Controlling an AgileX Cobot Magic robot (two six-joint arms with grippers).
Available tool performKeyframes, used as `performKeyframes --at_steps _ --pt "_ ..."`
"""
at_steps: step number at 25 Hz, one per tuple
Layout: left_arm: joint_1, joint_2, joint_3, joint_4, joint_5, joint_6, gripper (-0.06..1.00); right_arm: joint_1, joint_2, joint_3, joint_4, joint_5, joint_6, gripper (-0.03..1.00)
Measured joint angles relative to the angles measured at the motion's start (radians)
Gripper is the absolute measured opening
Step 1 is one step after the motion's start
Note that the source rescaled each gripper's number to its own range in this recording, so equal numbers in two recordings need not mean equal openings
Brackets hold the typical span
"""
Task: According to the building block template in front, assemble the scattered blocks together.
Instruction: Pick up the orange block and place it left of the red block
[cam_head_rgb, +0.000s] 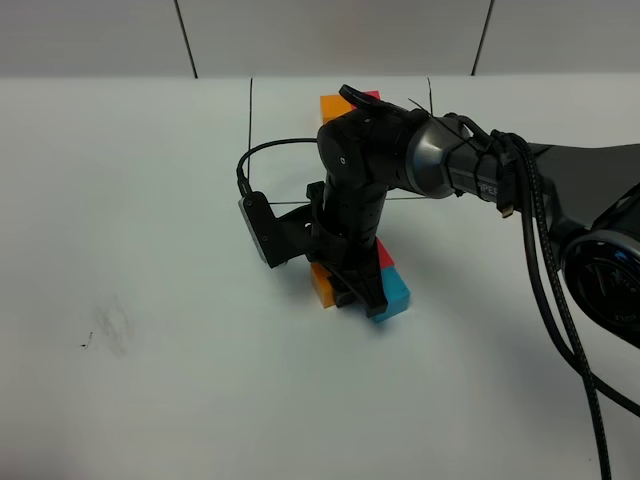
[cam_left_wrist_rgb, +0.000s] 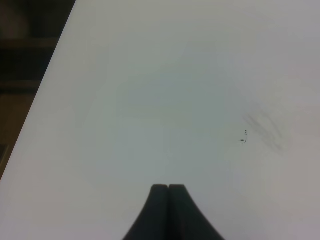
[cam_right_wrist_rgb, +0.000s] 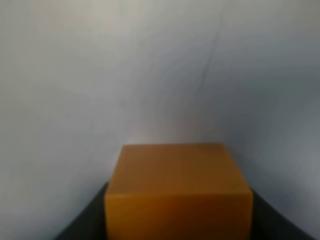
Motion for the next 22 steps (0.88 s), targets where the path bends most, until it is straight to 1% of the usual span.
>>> performKeyframes --at_steps 14,15,16,17,20,22 --pt "0.000 0.000 0.000 0.000 0.000 0.000 0.00 0.000 0.000 0.000 -0.001 0.001 0.008 0.43" --pt "0.000 0.000 0.000 0.000 0.000 0.000 0.00 0.000 0.000 0.000 -0.001 0.001 0.009 0.44" --pt "0.000 0.000 0.000 0.000 0.000 0.000 0.00 0.000 0.000 0.000 -0.005 0.004 0.010 0.46" --pt "0.000 0.000 0.000 0.000 0.000 0.000 0.00 0.000 0.001 0.000 -0.010 0.007 0.011 0.51" --pt "0.000 0.000 0.000 0.000 0.000 0.000 0.00 -0.004 0.001 0.001 -0.017 0.010 0.018 0.71" --pt "0.000 0.000 0.000 0.000 0.000 0.000 0.00 -0.006 0.001 0.001 -0.018 0.010 0.023 0.80"
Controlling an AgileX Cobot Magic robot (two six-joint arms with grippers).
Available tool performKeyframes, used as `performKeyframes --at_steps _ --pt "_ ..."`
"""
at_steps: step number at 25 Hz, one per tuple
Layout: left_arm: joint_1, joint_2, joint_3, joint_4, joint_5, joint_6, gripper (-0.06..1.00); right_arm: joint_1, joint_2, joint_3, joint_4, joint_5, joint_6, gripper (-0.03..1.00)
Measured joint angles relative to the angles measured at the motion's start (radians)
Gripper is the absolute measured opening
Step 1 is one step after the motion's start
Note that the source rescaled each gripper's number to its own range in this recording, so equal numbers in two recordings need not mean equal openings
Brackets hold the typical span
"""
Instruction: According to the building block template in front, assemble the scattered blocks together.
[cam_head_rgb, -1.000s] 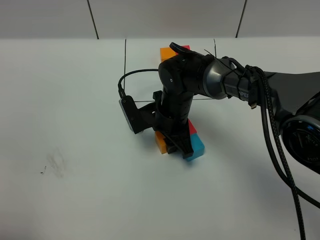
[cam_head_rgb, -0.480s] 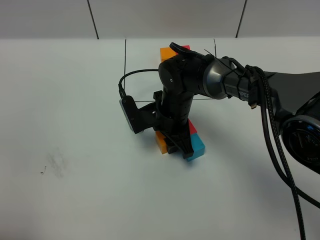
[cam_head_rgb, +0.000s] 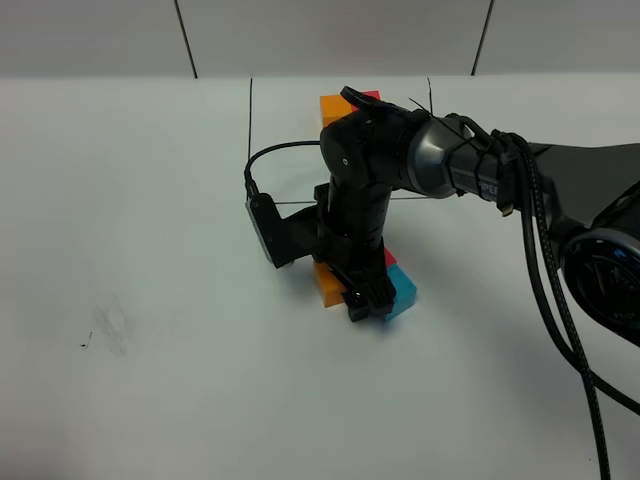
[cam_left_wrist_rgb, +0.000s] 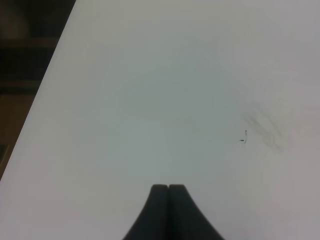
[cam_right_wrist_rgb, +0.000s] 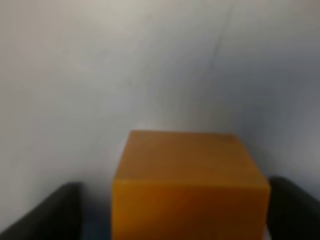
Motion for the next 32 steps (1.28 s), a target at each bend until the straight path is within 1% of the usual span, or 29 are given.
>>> performKeyframes --at_steps 2,4,12,32 --pt "0.000 0.000 0.000 0.000 0.000 0.000 0.00 0.000 0.000 0.000 0.000 0.000 0.005 0.85" --pt "0.000 0.000 0.000 0.000 0.000 0.000 0.00 0.000 0.000 0.000 0.000 0.000 0.005 0.86" --pt "0.000 0.000 0.000 0.000 0.000 0.000 0.00 0.000 -0.066 0.007 0.012 0.001 0.013 0.83" --pt "0.000 0.000 0.000 0.000 0.000 0.000 0.00 0.000 -0.128 0.007 0.013 0.041 0.041 0.83"
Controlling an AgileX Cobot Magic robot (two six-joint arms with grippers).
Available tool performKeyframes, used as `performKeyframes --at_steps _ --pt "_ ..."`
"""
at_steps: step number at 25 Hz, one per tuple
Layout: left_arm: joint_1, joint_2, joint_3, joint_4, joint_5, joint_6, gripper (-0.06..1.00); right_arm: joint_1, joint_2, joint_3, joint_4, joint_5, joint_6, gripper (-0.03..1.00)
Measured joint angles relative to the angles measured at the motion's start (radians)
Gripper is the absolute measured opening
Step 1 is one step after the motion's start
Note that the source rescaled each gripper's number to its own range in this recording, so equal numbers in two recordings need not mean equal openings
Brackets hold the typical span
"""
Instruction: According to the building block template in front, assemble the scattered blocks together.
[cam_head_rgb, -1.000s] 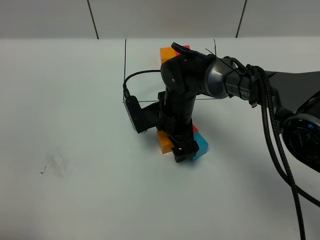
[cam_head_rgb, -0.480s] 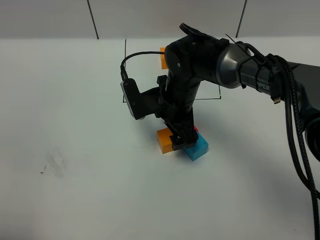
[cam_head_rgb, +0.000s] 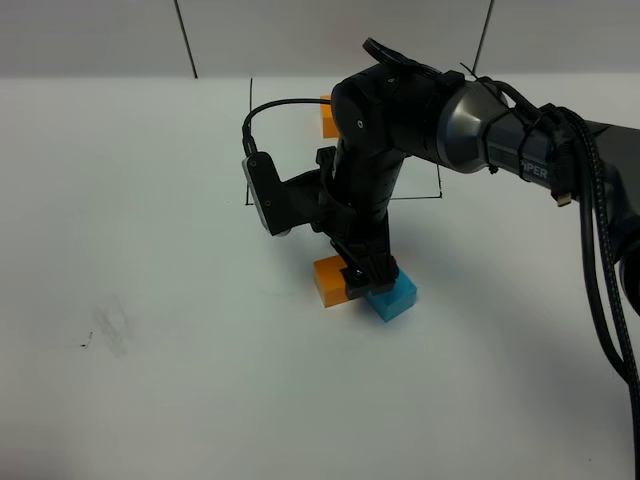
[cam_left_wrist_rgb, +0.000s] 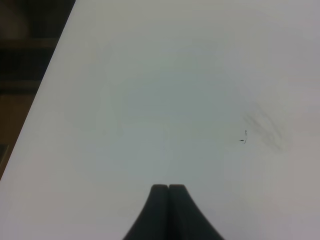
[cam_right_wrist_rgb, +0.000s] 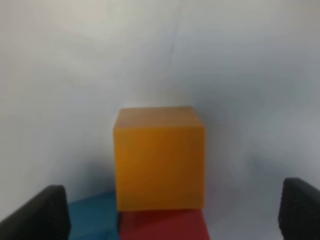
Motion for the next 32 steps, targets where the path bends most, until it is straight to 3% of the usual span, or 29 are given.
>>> performKeyframes --at_steps 6,10,13,17,19,32 --pt "0.000 0.000 0.000 0.000 0.000 0.000 0.00 -0.001 -0.042 0.000 -0.029 0.002 0.064 0.81" --pt "0.000 0.000 0.000 0.000 0.000 0.000 0.00 -0.007 -0.047 0.000 -0.042 0.006 0.110 0.72" --pt "0.000 0.000 0.000 0.000 0.000 0.000 0.00 -0.011 -0.047 0.000 -0.043 0.030 0.128 0.53" --pt "0.000 0.000 0.000 0.000 0.000 0.000 0.00 -0.011 -0.047 0.000 -0.044 0.050 0.139 0.14" --pt "0.000 0.000 0.000 0.000 0.000 0.000 0.00 -0.015 -0.047 0.000 -0.044 0.050 0.164 0.04" --pt "0.000 0.000 0.000 0.000 0.000 0.000 0.00 -0.151 -0.121 0.000 -0.049 0.063 0.492 0.00"
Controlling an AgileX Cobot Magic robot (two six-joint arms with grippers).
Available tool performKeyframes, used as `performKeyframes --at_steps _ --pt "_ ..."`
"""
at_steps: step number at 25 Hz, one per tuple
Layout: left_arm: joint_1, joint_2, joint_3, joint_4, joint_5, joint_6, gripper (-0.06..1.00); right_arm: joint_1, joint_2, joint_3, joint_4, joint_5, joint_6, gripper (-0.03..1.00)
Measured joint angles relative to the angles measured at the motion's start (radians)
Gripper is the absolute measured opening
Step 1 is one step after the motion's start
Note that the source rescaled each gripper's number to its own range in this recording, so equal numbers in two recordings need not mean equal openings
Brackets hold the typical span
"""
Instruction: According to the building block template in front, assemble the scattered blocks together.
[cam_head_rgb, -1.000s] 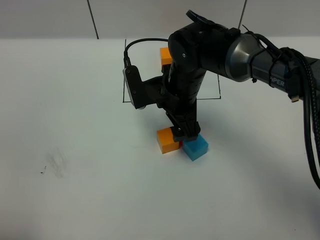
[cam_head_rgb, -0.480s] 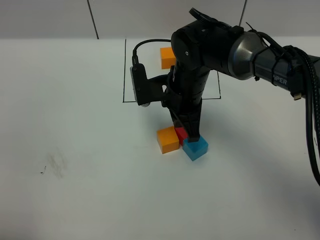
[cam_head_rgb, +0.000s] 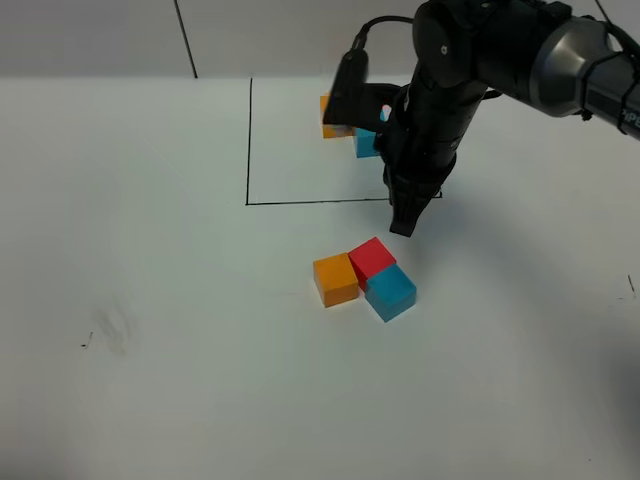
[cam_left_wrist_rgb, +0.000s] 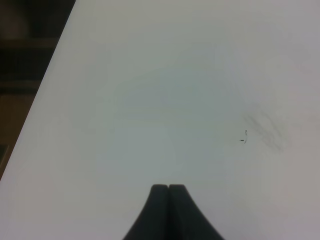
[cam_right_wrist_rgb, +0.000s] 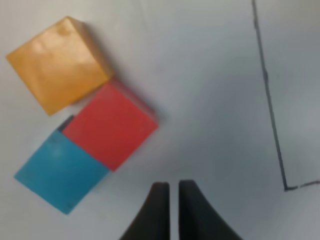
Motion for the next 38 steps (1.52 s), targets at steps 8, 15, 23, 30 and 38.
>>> performKeyframes --at_steps 8,15,23,30,38 --pt "0.000 0.000 0.000 0.000 0.000 0.000 0.00 -0.073 -0.015 0.012 0.000 0.026 0.114 0.00" --pt "0.000 0.000 0.000 0.000 0.000 0.000 0.00 -0.141 -0.133 0.229 0.004 -0.132 0.168 0.00" --pt "0.000 0.000 0.000 0.000 0.000 0.000 0.00 -0.228 -0.330 0.477 0.025 -0.286 0.317 0.00" --pt "0.000 0.000 0.000 0.000 0.000 0.002 0.00 -0.300 -0.536 0.646 0.026 -0.325 0.384 0.00" --pt "0.000 0.000 0.000 0.000 0.000 0.002 0.00 -0.384 -0.842 0.906 0.026 -0.367 0.458 0.00"
